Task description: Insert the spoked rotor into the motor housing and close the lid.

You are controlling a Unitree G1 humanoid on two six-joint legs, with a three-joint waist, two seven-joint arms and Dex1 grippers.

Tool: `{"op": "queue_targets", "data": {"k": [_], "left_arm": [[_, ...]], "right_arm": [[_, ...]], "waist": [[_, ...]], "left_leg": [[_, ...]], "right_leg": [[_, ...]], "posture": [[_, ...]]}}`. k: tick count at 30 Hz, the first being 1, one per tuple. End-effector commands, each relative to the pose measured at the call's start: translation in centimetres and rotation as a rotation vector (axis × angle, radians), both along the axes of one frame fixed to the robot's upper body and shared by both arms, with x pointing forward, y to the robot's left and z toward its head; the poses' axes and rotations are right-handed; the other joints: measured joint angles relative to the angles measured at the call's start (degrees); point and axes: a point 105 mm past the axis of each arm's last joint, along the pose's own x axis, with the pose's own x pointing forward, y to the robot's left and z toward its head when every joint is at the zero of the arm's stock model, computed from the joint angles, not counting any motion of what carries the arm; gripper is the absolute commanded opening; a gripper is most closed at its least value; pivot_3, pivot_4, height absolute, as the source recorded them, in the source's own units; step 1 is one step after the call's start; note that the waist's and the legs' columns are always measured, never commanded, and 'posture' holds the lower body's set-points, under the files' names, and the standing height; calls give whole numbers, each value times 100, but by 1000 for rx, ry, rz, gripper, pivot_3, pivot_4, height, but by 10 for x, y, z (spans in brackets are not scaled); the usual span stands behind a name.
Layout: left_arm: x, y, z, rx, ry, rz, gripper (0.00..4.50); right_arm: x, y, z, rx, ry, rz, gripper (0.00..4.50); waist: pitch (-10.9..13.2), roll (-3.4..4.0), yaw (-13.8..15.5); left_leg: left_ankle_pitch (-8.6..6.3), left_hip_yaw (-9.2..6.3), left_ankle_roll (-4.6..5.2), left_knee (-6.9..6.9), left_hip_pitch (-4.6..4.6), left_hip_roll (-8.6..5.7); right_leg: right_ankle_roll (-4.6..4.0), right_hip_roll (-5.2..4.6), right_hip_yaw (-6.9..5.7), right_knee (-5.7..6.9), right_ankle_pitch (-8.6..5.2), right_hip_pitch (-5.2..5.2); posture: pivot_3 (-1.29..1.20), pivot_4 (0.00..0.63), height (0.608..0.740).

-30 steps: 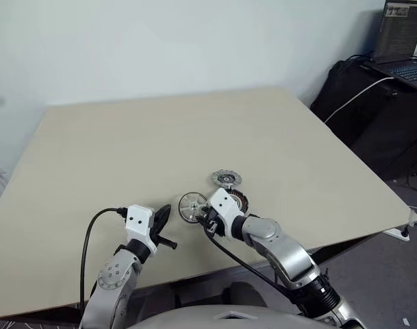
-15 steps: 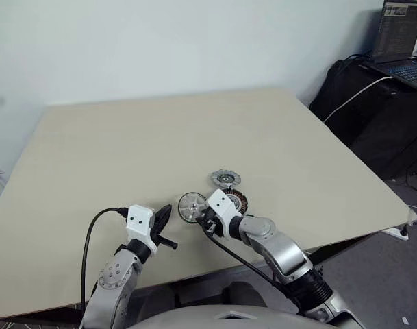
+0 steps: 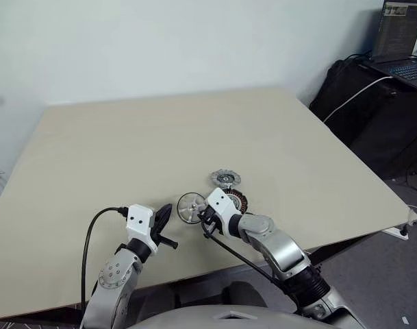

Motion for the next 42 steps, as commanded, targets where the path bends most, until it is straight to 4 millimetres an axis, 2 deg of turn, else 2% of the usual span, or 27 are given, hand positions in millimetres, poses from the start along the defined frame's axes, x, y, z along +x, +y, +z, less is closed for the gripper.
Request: {"op": "queue_targets", "data": {"k": [1, 4, 7, 16, 21, 31, 42], "left_arm": [[3, -4, 6, -10, -35, -18, 0], [3, -5, 5, -12, -31, -23, 0], [3, -6, 3, -14, -27, -29, 0], [3, -8, 3, -21, -26, -35, 0], [2, -9, 3, -25, -24, -34, 0], [2, -8, 0, -23, -21, -35, 0], [1, -6, -8, -28, -14, -35, 0]], "right_arm": [[13, 0, 45, 81, -144, 0, 18], [18, -12, 64, 88, -187, -27, 18], [20, -28, 72, 60, -182, -54, 18], [14, -82, 73, -126, -119, -73, 18], [14, -101, 69, -159, -72, -103, 18], [5, -104, 54, -143, 23, -105, 18], [9, -103, 45, -133, 57, -118, 18]], "waist": [[0, -1, 0], [1, -2, 6], [1, -5, 12], [5, -8, 41], [9, -14, 48], [19, -28, 56], [20, -29, 60]], "left_leg": [[0, 0, 0, 0, 0, 0], [0, -1, 0, 0, 0, 0], [0, -1, 0, 0, 0, -1], [0, -2, 0, 0, -1, -1], [-1, -2, 1, 0, -2, -1], [-1, -5, 1, 0, -3, -1], [-1, -5, 1, 0, -3, -1]], "right_leg": [[0, 0, 0, 0, 0, 0], [0, 1, -1, 0, 0, 1], [0, 0, -1, -2, 0, 1], [-2, -1, -2, -4, -1, -1], [0, 0, -2, -4, -2, -1], [-1, -1, -2, -6, -1, 0], [-1, -1, -2, -6, -1, -1]], "posture": [[0, 0, 740], [0, 0, 740], [0, 0, 740], [0, 0, 740], [0, 0, 740], [0, 0, 740], [0, 0, 740]]}}
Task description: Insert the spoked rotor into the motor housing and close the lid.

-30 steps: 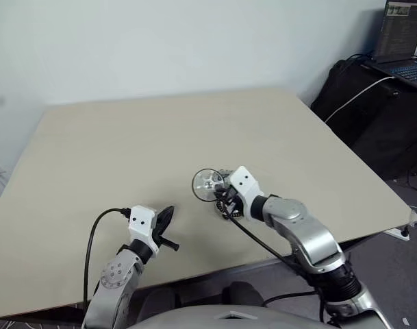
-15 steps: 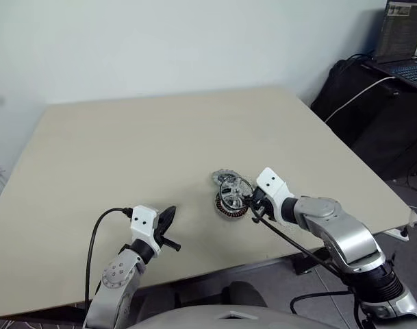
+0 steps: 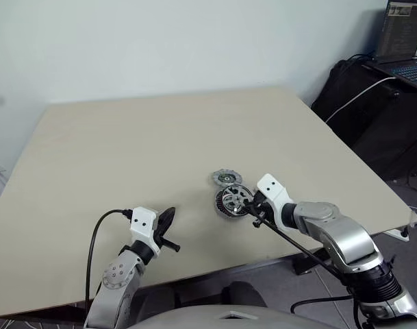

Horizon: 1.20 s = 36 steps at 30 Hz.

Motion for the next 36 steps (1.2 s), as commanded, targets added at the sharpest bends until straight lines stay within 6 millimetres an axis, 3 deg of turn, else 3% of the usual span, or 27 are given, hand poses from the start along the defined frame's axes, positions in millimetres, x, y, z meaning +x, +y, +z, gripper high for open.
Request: {"op": "queue_targets", "data": {"k": [1, 14, 30, 36], "left_arm": [[2, 0, 5, -17, -33, -2, 0], [2, 2, 1, -19, -31, 5, 0], [2, 4, 1, -16, -36, 10, 0], [3, 2, 2, -15, -42, -5, 0]], "right_arm": [[8, 4, 10, 17, -47, 9, 18], [16, 8, 13, 29, -66, 8, 18], [11, 5, 0, 13, -20, 13, 18], [16, 7, 13, 48, -73, -2, 1765]], "waist": [[0, 0, 0], [0, 0, 3], [0, 1, 4], [0, 0, 8]], "left_leg": [[0, 0, 0, 0, 0, 0], [0, 0, 0, 0, -1, 0], [0, 0, 0, 0, -1, 0], [0, -1, 0, 0, -1, 0]], "right_leg": [[0, 0, 0, 0, 0, 0], [0, 0, 0, 0, 0, 0], [-1, 0, -1, 0, 1, 0], [-1, 0, -1, 0, 1, 1]], "posture": [[0, 0, 740], [0, 0, 740], [0, 0, 740], [0, 0, 740]]}}
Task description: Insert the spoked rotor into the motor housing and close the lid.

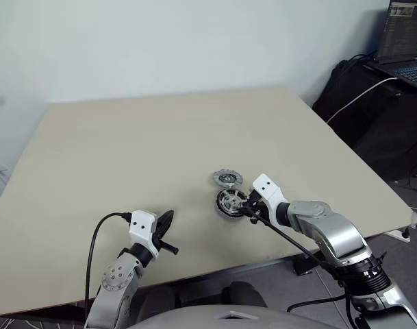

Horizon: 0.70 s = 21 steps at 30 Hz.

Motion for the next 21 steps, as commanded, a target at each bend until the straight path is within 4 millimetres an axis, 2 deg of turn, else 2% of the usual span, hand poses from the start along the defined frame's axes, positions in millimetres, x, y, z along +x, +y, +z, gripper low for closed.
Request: {"op": "queue_targets", "data": {"k": [1, 5, 8, 11, 12, 17, 21], "left_arm": [[5, -2, 12, -17, -57, -9, 0], [5, -2, 13, -15, -58, -13, 0], [5, -3, 13, -15, -59, -17, 0], [5, -2, 13, -15, -59, -19, 0], [4, -2, 14, -14, -59, -19, 0], [4, -2, 13, -13, -54, -23, 0], [4, -5, 14, -15, -51, -33, 0]], "right_arm": [[8, 3, 26, 47, -99, 0, 1765], [10, 2, 43, 67, -156, -1, 1765], [8, -1, 52, 78, -185, -16, 1120], [3, -11, 47, 60, -162, -87, 127], [0, -14, 44, 56, -147, -107, 32], [-13, -24, 24, 72, -82, -249, 32], [-10, -16, 29, 113, -157, -292, 32]], "waist": [[0, 1, 1], [0, 1, 2], [0, 1, 3], [-1, -2, 21], [-1, -2, 27], [-1, 1, 27], [-1, 9, -15]], "left_leg": [[0, 0, 0, 0, 0, 0], [0, 0, 0, 0, 0, 0], [0, 0, 0, 0, -2, 0], [0, -2, 0, 0, -2, 1], [0, -4, 0, 0, -3, 1], [0, -3, 0, 0, -5, 1], [0, -3, -1, 0, -4, 3]], "right_leg": [[0, 0, 0, 0, 0, 0], [0, 0, 0, 0, 0, -1], [0, 0, 0, 0, 0, -2], [0, 0, -2, -1, 0, -1], [0, -1, -3, -2, 0, -1], [0, -2, -3, -1, 0, -3], [3, -1, -3, 2, -2, -4]], "posture": [[0, 0, 740], [0, 0, 740], [0, 0, 740], [0, 0, 740], [0, 0, 740], [0, 0, 740], [0, 0, 740]]}}
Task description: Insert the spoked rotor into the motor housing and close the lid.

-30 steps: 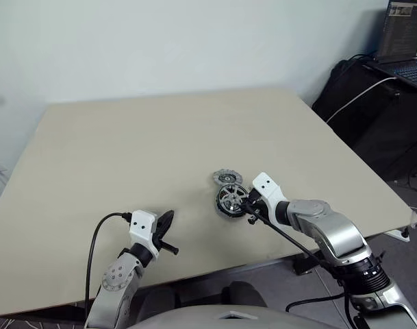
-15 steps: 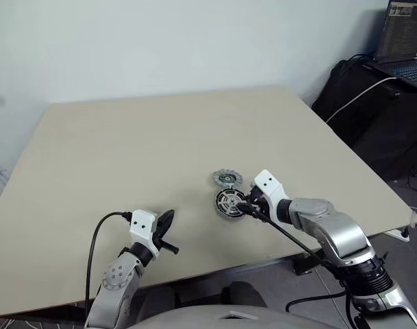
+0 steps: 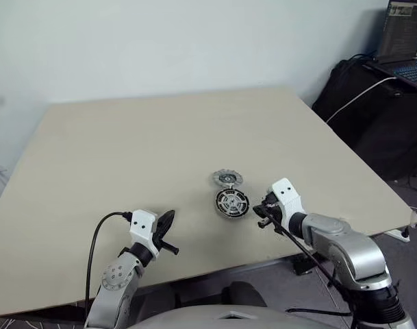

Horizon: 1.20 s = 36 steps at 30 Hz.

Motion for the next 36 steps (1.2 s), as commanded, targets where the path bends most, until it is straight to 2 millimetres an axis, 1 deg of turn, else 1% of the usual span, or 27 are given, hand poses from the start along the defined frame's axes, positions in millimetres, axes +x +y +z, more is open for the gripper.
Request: {"op": "queue_targets", "data": {"k": [1, 2, 5, 8, 10, 14, 17, 19, 23, 25, 27, 30, 32, 34, 36], "left_arm": [[5, -5, 14, -17, -52, -19, 0], [6, -6, 14, -19, -52, -22, 0], [7, -9, 14, -24, -52, -31, 0], [8, -10, 15, -26, -54, -35, 0], [8, -10, 15, -25, -55, -36, 0], [7, -10, 16, -25, -55, -31, 0], [6, -8, 16, -23, -55, -20, 0], [5, -7, 16, -24, -55, -16, 0], [5, -6, 16, -23, -54, -10, 0], [5, -6, 16, -23, -55, -8, 0], [5, -6, 16, -24, -55, -7, 0], [5, -7, 16, -26, -55, -10, 0], [6, -9, 16, -28, -56, -14, 0], [6, -9, 16, -30, -56, -17, 0], [6, -10, 16, -32, -55, -18, 0]], "right_arm": [[13, 6, 24, 14, -156, -29, 32], [15, 7, 24, 10, -171, -31, 32], [21, 14, 21, -2, -196, -26, 32], [32, 21, 14, -9, -208, -23, 32], [36, 24, 11, -9, -210, -22, 32], [43, 38, 6, 7, -212, 10, 32], [47, 43, 0, 7, -210, 15, 32], [47, 44, -6, 14, -189, 14, 32], [32, 43, -33, -22, -79, 43, 32], [28, 42, -39, -30, -57, 53, 32], [28, 44, -34, -16, -76, 58, 32], [34, 47, -14, 10, -146, 82, 32], [32, 47, 1, -29, -191, 178, 32], [25, 47, 10, -67, -200, 284, 32], [16, 45, 16, -87, -182, 371, 425]], "waist": [[1, 1, -16], [1, 1, -14], [1, 0, -9], [1, 0, -14], [1, 0, -15], [2, 1, -20], [2, 1, -25], [2, 1, -17], [-1, 5, -21], [-5, 3, -22], [-10, 2, -18], [-9, 3, -21], [-6, 8, -20], [0, 17, -11], [0, 16, -5]], "left_leg": [[0, 0, 0, 0, 1, 0], [0, 0, 0, 0, 1, 0], [0, 0, 0, 0, 4, -1], [0, 0, 0, 0, 2, -1], [0, 1, 0, 0, 2, -1], [0, 2, 0, 0, 0, -2], [0, 1, 1, -1, -1, -2], [0, 1, 1, 0, 0, -2], [0, 1, 1, 0, 0, -2], [0, 1, 1, 0, 4, -1], [0, -1, 0, 0, 11, -1], [0, -1, 0, 0, 16, -1], [0, -1, 0, 0, 13, -1], [0, 0, 1, 1, 5, -6], [0, -2, 2, 0, 2, -5]], "right_leg": [[4, 0, 0, 1, -2, 0], [25, 0, 0, 1, -15, -1], [25, -1, 0, -1, -15, -4], [-1, 0, 0, 0, 1, 1], [-2, 0, 0, 0, 1, 2], [-2, 1, 0, -1, 1, 2], [-3, 2, 0, -1, 1, 2], [-3, 2, 0, -1, 1, 3], [-3, 1, 0, -1, 2, 3], [-3, 1, 0, -1, 1, 6], [-3, 1, -1, -1, 1, 9], [-2, 1, -1, -1, 1, 8], [-2, 1, -1, 0, 1, 8], [-3, -3, 1, 0, 1, 5], [-3, -2, 0, -3, 1, 5]], "posture": [[0, 0, 740], [0, 0, 740], [0, 0, 740], [0, 0, 740], [0, 0, 740], [0, 0, 740], [0, 0, 740], [0, 0, 740], [0, 0, 740], [0, 0, 740], [0, 0, 740], [0, 0, 740], [0, 0, 740], [0, 0, 740], [0, 0, 740]]}}
